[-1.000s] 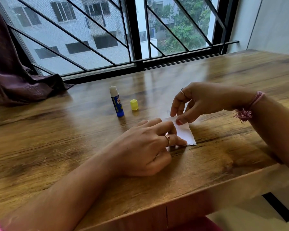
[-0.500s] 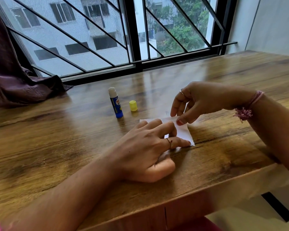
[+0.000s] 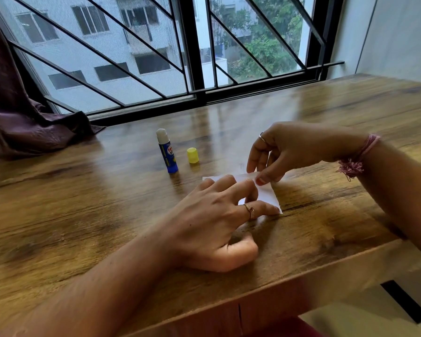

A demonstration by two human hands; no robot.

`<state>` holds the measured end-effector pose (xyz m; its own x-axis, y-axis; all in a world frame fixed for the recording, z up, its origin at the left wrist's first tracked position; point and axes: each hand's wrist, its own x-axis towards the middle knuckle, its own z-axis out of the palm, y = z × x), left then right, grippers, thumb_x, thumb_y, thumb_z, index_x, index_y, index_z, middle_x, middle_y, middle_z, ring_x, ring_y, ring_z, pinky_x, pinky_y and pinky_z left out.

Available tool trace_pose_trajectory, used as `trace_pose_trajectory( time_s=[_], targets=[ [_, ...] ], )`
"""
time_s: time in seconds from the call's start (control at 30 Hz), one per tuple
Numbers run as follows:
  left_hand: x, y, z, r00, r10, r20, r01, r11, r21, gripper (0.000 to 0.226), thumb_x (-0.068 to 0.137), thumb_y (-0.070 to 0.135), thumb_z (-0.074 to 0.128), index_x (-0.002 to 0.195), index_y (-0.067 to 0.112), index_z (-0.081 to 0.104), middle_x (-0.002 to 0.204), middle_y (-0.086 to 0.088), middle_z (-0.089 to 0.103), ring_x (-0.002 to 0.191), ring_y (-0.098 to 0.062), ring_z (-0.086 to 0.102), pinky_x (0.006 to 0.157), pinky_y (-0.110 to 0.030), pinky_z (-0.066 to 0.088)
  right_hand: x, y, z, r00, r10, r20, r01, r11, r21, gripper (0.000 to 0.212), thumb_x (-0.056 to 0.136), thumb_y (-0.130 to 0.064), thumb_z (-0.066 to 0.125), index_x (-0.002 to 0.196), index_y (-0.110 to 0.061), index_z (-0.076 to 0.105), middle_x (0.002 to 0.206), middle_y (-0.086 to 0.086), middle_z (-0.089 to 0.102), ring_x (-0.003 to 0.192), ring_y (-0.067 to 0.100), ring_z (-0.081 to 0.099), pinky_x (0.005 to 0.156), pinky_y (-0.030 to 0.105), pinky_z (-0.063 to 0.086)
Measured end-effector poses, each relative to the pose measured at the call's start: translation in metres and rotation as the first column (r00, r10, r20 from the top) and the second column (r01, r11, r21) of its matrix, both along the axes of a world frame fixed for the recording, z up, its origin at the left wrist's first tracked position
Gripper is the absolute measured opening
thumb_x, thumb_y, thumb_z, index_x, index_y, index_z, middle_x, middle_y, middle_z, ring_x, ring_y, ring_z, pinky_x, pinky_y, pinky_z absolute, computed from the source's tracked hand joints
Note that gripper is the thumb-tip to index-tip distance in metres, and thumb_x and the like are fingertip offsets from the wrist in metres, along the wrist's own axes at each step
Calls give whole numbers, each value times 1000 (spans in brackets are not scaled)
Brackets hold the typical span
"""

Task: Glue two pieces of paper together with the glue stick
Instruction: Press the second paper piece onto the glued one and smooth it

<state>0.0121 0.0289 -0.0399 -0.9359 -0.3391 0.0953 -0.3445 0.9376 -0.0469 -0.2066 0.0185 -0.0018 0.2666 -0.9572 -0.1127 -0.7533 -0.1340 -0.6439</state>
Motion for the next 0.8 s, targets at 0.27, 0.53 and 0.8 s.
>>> trace_pose_trajectory(
  time_s=[0.27,0.53,0.8],
  targets=[
    [0,0,0,1000,8,-3,-8,999,34,58,79,48,31,136,43,42,113,9,44,103,-11,43,91,-42,41,-2,-2,0,990,36,-135,-49,994,-99,16,74,-22,78,89,-26,75,74,-2,73,62,10,63,70,31,55],
    [1,0,2,1000,19,8,-19,996,82,58,80,51,29,136,45,40,115,9,43,106,-11,40,95,-42,38,-2,-3,0,982,30,-187,-52,992,-116,13,74,-20,78,86,-25,75,80,3,74,74,22,68,73,33,55],
    [3,-2,-1,1000,15,-1,-15,988,156,60,79,52,27,139,47,34,115,12,36,107,-8,33,98,-36,34,-10,-1,1,983,2,-185,-27,990,-135,14,77,-24,75,90,-29,71,68,-6,65,56,2,58,58,21,49]
  ],
)
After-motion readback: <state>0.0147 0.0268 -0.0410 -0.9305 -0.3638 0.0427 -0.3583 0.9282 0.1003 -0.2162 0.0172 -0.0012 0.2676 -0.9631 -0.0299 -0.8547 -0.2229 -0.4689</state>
